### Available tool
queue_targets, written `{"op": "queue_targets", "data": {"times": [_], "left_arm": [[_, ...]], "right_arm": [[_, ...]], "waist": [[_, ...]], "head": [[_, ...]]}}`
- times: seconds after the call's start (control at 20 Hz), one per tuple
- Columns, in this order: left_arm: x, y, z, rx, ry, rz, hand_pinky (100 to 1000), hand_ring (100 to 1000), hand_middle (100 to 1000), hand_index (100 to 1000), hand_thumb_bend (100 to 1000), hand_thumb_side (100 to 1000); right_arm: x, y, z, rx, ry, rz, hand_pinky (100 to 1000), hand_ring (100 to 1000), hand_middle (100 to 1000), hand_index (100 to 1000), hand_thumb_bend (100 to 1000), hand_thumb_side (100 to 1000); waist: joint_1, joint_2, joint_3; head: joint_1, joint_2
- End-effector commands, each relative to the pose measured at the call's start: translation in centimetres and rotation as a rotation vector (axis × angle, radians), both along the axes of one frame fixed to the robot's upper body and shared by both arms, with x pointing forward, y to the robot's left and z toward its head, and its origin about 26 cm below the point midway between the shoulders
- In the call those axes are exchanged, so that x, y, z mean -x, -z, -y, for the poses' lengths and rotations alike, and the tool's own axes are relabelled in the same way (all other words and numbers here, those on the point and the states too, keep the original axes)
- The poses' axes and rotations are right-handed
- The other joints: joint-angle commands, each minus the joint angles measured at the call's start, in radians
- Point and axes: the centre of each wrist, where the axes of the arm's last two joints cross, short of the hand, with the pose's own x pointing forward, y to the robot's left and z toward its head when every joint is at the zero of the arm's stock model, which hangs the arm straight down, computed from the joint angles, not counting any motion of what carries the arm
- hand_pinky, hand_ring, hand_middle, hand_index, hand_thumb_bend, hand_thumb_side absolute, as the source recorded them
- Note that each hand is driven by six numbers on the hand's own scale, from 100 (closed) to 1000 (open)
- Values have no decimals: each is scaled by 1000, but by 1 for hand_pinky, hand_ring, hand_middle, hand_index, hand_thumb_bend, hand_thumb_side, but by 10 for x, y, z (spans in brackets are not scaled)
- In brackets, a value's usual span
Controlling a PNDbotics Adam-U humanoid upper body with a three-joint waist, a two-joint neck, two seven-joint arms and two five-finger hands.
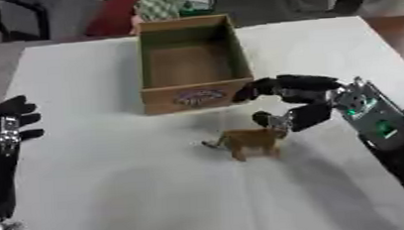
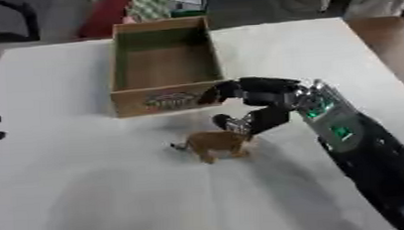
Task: Pick up objects on the table and place them in the box.
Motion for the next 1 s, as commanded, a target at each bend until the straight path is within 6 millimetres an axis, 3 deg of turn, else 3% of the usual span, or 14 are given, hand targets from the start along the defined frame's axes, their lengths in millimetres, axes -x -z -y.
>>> {"op": "queue_targets", "data": {"times": [0.05, 1.0], "left_arm": [[1, -5, -2, -15, 4, 18, 673, 734, 684, 805, 100, 819], [1, -4, -3, -18, 0, 15, 674, 735, 683, 805, 100, 821]], "right_arm": [[-3, -5, 4, 102, -49, 37, 862, 897, 896, 945, 100, 961], [5, 0, 11, 231, -122, 46, 866, 891, 886, 939, 100, 1000]], "waist": [[1, -16, 1], [-2, -18, -4]], "head": [[-2, -7], [0, -3]]}}
